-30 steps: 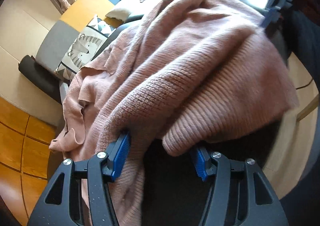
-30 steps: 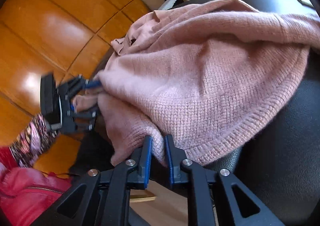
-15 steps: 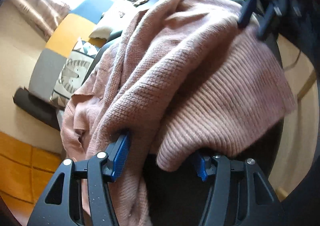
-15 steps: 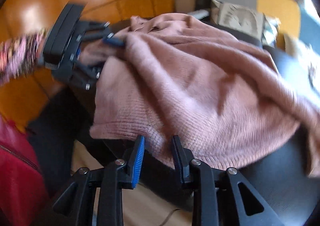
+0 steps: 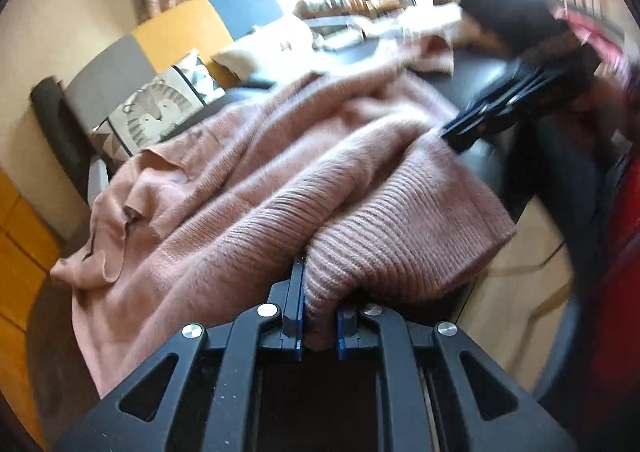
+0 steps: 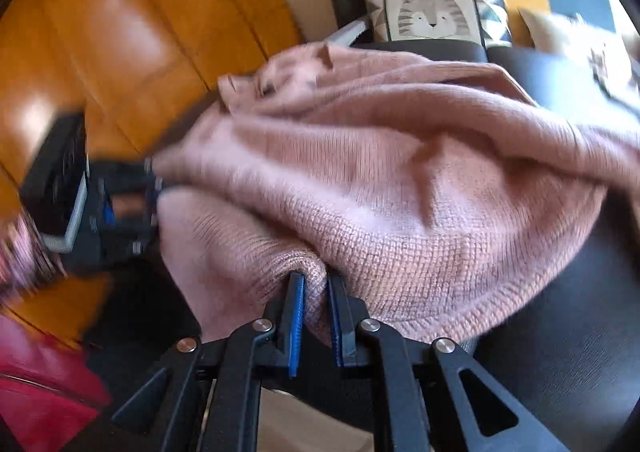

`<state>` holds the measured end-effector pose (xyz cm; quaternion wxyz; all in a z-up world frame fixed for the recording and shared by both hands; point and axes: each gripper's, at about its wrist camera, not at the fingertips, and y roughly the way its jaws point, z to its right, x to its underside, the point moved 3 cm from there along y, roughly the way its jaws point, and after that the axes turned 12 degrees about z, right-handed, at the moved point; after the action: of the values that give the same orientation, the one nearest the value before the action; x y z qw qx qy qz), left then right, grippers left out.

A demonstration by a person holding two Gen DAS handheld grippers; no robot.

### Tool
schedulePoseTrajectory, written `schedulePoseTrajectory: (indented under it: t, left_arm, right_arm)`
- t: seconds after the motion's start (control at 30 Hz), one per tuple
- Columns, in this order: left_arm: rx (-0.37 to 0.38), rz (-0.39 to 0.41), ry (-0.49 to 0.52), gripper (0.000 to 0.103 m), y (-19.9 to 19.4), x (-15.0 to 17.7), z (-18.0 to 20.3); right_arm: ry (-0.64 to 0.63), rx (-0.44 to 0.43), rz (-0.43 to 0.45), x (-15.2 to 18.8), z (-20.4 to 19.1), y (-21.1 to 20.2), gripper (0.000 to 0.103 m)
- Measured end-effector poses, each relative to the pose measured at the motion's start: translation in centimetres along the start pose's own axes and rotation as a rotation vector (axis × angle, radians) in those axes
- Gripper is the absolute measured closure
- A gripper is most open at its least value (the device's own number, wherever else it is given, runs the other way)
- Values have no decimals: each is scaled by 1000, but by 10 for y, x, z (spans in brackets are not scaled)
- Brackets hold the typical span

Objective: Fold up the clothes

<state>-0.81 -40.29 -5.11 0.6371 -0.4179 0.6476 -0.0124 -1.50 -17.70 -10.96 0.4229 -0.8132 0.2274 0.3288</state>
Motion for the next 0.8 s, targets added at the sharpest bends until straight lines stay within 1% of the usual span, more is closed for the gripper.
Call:
schedulePoseTrajectory:
  t: [0.1, 0.2, 0.3, 0.37, 0.43, 0.47, 0.5, 0.57, 0.6, 0.63, 0.7, 0.73, 0.8]
  left_arm:
    - [12, 74, -107, 92, -26, -12, -6]
    - [-6, 115, -184, 92, -36, -22, -16]
    - [-37, 118, -261, 92, -26, -28, -36]
    - [-62, 85, -338, 91, -8, -27, -53]
    - [-97, 33, -423, 91, 15, -23, -71]
    - [-120, -5, -457, 91, 28, -19, -78]
    - [-123, -35, -480, 91, 39, -15, -82]
    - [-130, -96, -528, 91, 60, -6, -90]
    - [-133, -126, -551, 90, 70, -2, -93]
    - [-133, -146, -571, 89, 77, 1, -96]
    - [-115, -143, -594, 89, 80, 2, -98]
    - [-102, -139, -603, 89, 81, 2, -99]
    - [-78, -135, -612, 89, 80, 1, -101]
  right_arm:
    - [65, -95, 59, -11, 1, -17, 92]
    - [111, -168, 108, -24, 0, -31, 92]
    - [148, -192, 129, -37, 2, -30, 92]
    - [173, -190, 137, -48, 3, -21, 92]
    - [195, -165, 141, -55, 8, -14, 92]
    - [181, -140, 139, -57, 9, -9, 92]
    - [155, -104, 133, -60, 11, 0, 92]
    - [110, -39, 91, -61, 14, 19, 91]
    - [78, 10, 62, -61, 15, 29, 88]
    - [42, 46, 37, -59, 15, 35, 81]
    - [-31, 75, 12, -57, 11, 38, 80]
    - [-79, 81, 12, -56, 6, 36, 77]
    - [-239, 92, 21, -55, -10, 28, 77]
